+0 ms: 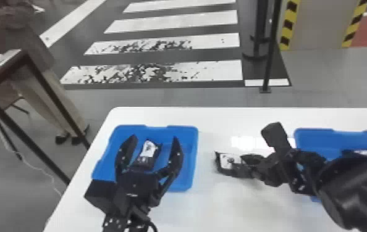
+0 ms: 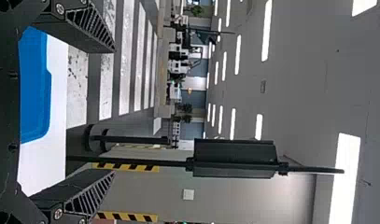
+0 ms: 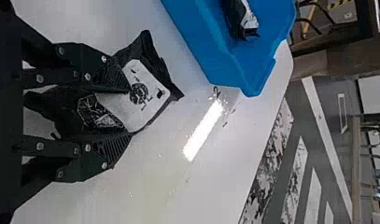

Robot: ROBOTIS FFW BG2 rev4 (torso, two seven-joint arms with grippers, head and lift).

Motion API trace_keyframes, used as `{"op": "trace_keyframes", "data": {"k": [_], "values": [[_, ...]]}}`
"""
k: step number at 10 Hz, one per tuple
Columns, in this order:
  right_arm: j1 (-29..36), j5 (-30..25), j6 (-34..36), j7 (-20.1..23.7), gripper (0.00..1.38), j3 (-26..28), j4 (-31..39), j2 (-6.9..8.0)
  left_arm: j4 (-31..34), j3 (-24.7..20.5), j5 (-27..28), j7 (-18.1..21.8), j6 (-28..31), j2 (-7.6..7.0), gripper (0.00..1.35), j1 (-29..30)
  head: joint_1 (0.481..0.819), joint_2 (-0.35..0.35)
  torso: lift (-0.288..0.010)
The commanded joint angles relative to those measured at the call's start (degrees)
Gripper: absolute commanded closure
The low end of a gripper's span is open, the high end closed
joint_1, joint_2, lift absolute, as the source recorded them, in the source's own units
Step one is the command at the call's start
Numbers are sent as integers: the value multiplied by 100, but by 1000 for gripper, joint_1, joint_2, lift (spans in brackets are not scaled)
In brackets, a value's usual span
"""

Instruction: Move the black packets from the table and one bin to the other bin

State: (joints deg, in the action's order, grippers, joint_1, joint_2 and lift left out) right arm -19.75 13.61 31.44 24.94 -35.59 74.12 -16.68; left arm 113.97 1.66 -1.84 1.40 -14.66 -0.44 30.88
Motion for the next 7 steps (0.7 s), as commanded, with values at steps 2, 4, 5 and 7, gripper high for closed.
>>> {"op": "trace_keyframes", "data": {"k": [2, 4, 5, 7], "values": [[104, -310, 386, -77, 1073, 40, 231, -37, 0, -40, 2, 1, -53, 0, 117, 34, 695, 195, -110], [372, -459, 330, -174, 1073, 531, 948, -45, 0, -109, -10, 1, -123, 18, 117, 90, 695, 189, -110], [540, -504, 203, -209, 1073, 874, 1300, -45, 0, -120, -10, 1, -137, 9, 117, 104, 695, 189, -110], [1061, -630, -8, -262, 1073, 1754, 2157, -2, 0, -143, -10, 1, -166, 0, 117, 132, 695, 178, -110]]}}
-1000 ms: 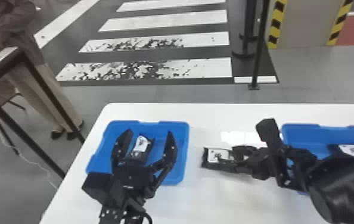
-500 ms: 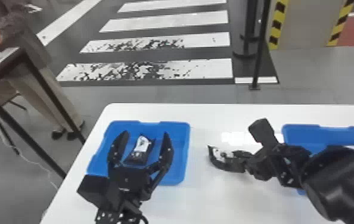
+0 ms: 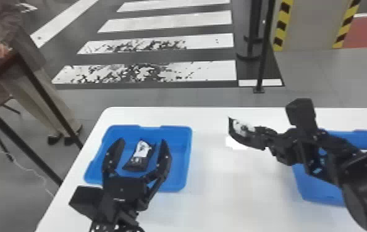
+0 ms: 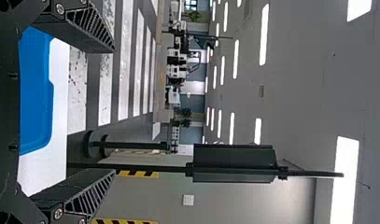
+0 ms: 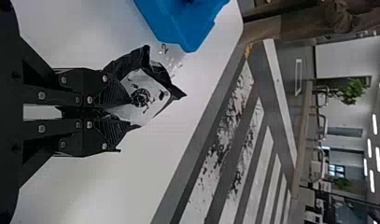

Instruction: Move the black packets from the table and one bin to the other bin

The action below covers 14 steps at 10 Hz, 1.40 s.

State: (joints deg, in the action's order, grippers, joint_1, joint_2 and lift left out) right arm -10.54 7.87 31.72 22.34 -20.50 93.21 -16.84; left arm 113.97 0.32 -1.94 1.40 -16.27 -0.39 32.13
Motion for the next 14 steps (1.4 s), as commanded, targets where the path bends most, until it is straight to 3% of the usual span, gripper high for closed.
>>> {"op": "trace_keyframes", "data": {"k": [1, 3, 5, 7, 8, 10, 11, 12, 13, 14], "values": [[533, -147, 118, 7, 1073, 725, 867, 23, 1, -9, 0, 0, -19, -4, 116, 7, 695, 158, -110], [1503, -707, 666, 7, 1073, 1970, 1964, 146, 1, -32, -23, 0, -19, -4, 113, 35, 695, 108, -110], [2431, -969, 1257, 51, 1073, 2885, 2695, 190, 1, -44, -183, 0, -33, -4, 117, 78, 695, -13, -110], [2741, -1061, 1398, 139, 1073, 3262, 2709, 207, 1, -89, -183, 0, -118, -4, 117, 106, 695, -89, -110], [2670, -1164, 1299, 165, 983, 3262, 2527, 216, 1, -66, -171, 0, -104, -4, 117, 78, 695, -120, -110], [2544, -1221, 1018, 244, 124, 3262, 2288, 234, 1, -66, -160, 0, -33, -4, 117, 64, 695, -143, -110], [2600, -1209, 877, 297, -1, 3330, 2302, 234, 15, -55, -34, 0, 304, -31, 117, -7, 695, -147, -110], [2670, -1186, 737, 350, 75, 3444, 2316, 251, 15, -21, 0, 185, 1134, -110, 117, -232, 695, -148, -110], [2755, -1152, 652, 385, 65, 3479, 2414, 269, 29, -66, 126, 396, 1795, -154, 117, -429, 695, -159, -110], [2811, -1118, 610, 420, 65, 3479, 2456, 277, 29, -158, 377, 466, 2034, -163, 117, -583, 695, -171, -110]]}}
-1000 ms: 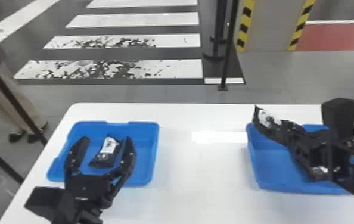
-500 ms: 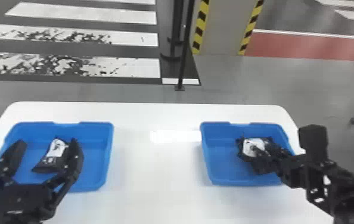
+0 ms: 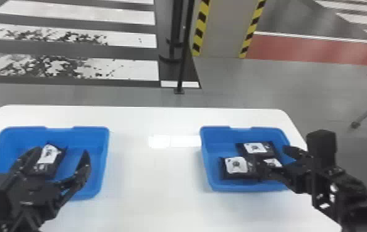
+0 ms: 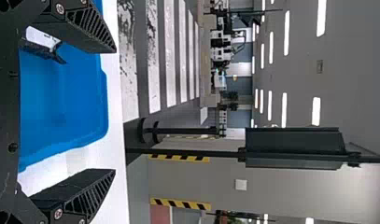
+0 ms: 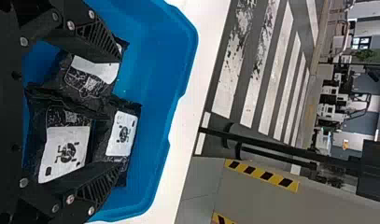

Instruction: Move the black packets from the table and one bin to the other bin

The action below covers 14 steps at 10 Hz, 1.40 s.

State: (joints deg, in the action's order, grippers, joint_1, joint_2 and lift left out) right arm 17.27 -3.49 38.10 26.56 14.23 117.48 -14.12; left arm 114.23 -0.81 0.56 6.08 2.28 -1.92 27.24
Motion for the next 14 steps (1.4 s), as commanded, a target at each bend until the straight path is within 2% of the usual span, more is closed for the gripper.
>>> {"op": "trace_keyframes", "data": {"k": [1, 2, 3, 5, 6, 8, 9, 11, 14], "values": [[73, 64, -69, 42, 65, 5, 57, 14, 2, -193, 401, -1, 264, 25, 124, -207, 695, -169, -110], [129, 121, -140, 95, 65, 5, 71, 23, 2, -238, 492, 16, 671, 17, 157, -348, 695, -150, -110], [171, 166, -168, 139, 65, 5, 113, 23, 16, -284, 664, 201, 1304, -36, 229, -615, 695, -124, -110], [213, 223, -266, 200, 65, 5, 170, 41, 101, -341, 1235, 465, 2401, -106, 320, -1023, 695, -94, -110], [241, 281, -308, 226, 65, -17, 226, 58, 129, -341, 1486, 491, 2711, -124, 331, -1121, 695, -84, -110], [269, 361, -351, 262, 65, -86, 254, 58, 297, -284, 2058, 570, 3878, -168, 332, -1318, 695, -35, -110], [269, 372, -365, 262, 65, -86, 254, 58, 283, -261, 2103, 623, 4243, -194, 332, -1375, 695, -10, -110], [284, 383, -365, 262, 65, -109, 254, 58, 143, -330, 1921, 807, 4651, -212, 328, -1501, 695, 9, -110], [241, 429, -407, 262, 65, -257, 240, 58, -603, -421, 1521, 983, 4623, -230, 326, -1951, 695, 15, -110]]}}
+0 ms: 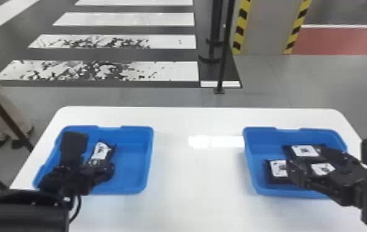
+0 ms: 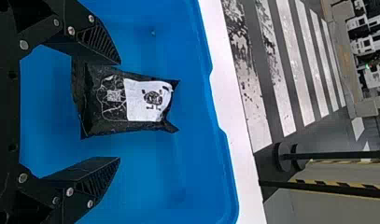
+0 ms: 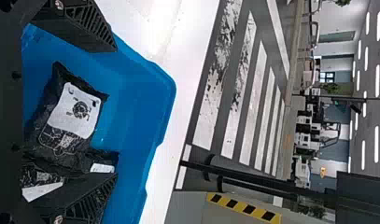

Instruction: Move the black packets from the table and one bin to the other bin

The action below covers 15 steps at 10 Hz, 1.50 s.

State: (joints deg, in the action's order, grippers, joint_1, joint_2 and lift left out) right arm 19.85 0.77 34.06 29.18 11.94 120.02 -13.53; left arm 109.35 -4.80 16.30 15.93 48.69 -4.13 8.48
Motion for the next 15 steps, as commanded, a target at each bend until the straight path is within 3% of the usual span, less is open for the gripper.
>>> {"op": "trace_keyframes", "data": {"k": [1, 5, 6, 8, 9, 14, 15], "values": [[-16, 14, -17, 0, 65, -40, -13, 0, -255, -34, -99, 7, -60, -9, 326, -159, 695, 21, -110], [-73, 71, -59, 9, 65, -109, -70, -18, -761, 46, -19, 16, -144, -88, 332, -440, 695, 31, -110], [-87, 94, -87, 9, 65, -143, -84, -26, -845, 69, -30, 24, 95, -114, 378, -511, 695, 35, -110], [-101, 140, -130, 18, 65, -166, -112, -35, -930, 218, 209, 42, 489, -176, 1001, -609, 695, 44, -110], [-101, 174, -186, 26, 65, -166, -126, -35, -986, 172, 232, 42, 306, -167, 1173, -567, 695, 52, -110], [-59, 220, -228, 26, 67, -166, -154, -44, -944, 12, -76, 7, -482, -96, 1213, -384, 695, 56, -110], [-44, 220, -228, 26, 67, -155, -154, -44, -536, -11, -248, 7, -425, -79, 1213, -215, 695, 55, -110]]}}
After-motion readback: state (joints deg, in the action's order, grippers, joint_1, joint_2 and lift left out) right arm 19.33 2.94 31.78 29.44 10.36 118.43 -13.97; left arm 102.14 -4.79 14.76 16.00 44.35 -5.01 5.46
